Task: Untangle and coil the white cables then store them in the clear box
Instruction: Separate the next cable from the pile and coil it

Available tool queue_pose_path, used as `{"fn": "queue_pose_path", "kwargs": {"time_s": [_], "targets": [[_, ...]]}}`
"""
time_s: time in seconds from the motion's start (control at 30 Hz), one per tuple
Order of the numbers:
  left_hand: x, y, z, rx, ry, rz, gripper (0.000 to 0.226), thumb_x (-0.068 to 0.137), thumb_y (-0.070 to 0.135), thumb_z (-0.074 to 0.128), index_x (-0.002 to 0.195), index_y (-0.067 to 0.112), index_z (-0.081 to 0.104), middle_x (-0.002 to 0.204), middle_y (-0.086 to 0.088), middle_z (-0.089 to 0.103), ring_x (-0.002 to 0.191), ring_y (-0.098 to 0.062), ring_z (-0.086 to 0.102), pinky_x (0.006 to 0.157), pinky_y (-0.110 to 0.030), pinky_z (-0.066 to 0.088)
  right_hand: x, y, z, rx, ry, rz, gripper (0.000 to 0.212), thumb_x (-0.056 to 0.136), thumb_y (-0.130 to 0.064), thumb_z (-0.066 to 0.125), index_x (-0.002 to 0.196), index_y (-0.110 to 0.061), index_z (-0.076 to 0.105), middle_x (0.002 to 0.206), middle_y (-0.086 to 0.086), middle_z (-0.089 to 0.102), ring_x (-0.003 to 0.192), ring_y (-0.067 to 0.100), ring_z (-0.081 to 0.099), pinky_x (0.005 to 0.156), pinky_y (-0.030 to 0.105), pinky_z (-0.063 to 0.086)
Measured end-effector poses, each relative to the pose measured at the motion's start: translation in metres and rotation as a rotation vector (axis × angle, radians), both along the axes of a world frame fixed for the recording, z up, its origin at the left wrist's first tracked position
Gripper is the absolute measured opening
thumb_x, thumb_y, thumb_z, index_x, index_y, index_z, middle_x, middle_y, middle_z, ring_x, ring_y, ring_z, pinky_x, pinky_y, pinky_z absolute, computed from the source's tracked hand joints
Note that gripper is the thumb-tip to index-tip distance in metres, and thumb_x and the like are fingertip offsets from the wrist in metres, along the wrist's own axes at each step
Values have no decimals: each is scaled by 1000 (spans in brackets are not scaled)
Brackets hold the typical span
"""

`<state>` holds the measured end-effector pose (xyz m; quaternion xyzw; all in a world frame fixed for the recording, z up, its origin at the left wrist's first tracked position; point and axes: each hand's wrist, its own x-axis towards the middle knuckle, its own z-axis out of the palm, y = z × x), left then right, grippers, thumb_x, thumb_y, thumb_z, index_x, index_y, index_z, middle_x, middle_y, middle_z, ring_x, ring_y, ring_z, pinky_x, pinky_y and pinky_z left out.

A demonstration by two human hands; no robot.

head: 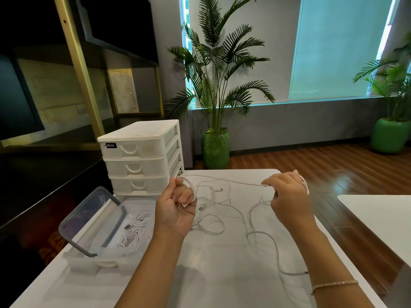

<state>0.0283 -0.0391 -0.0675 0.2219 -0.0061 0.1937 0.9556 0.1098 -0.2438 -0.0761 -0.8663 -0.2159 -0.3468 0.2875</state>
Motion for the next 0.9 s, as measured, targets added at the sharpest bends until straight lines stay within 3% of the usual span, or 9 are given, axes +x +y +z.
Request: {"fn": "queue_pose_path", "kwargs": {"time_s": [0.1,0.17,0.27,0.37,0.5,0.57,0.73,0.9], "targets": [[2,-1,-2,86,59,27,35,100,26,32,73,11,49,37,8,30,34,-4,32,37,-12,31,-4,-2,3,25,109,40,37,72,20,63,97,-5,71,125,17,60,117,38,53,89,31,39],[3,-2,-3,176,122,60,34,101,24,33,75,9,51,38,8,30,35,-4,33,37,-12,32,-8,0,9,-13,170,76,42,77,15,61,110,-11,67,143,10,43,130,32,43,93,27,40],[3,-11,-5,378,240,95,32,100,25,36,83,6,57,39,8,31,38,-5,34,45,-13,33,-15,8,17,-109,339,119,45,83,3,62,121,-21,58,152,-2,29,131,21,43,89,13,34],[2,-23,-6,561,323,81,32,100,27,37,94,7,61,42,8,33,44,-8,33,57,-16,35,-22,19,24,-169,461,112,44,87,-2,58,126,-23,54,154,-1,26,125,22,50,94,19,41],[2,-24,-6,532,305,28,32,99,28,38,103,7,61,43,8,34,45,-9,37,51,-11,42,-32,27,35,-324,535,24,47,89,4,50,131,-16,47,141,8,45,120,25,51,95,29,46],[2,-24,-7,495,298,11,33,99,28,37,107,7,60,43,8,34,44,-8,38,49,-11,42,-37,29,38,-317,486,-17,46,87,3,53,130,-14,48,135,8,50,110,23,56,90,27,47],[2,-17,-7,430,267,30,33,100,27,36,108,5,60,42,8,34,41,-7,39,45,-11,41,-23,29,38,-157,362,8,45,84,7,57,125,-11,56,127,9,58,108,24,59,93,29,49],[2,-23,-7,543,293,35,32,99,29,37,106,8,61,45,7,35,46,-8,39,55,-14,40,6,26,51,-132,153,-37,28,83,5,60,107,-7,65,110,9,65,96,24,59,75,31,52]]}}
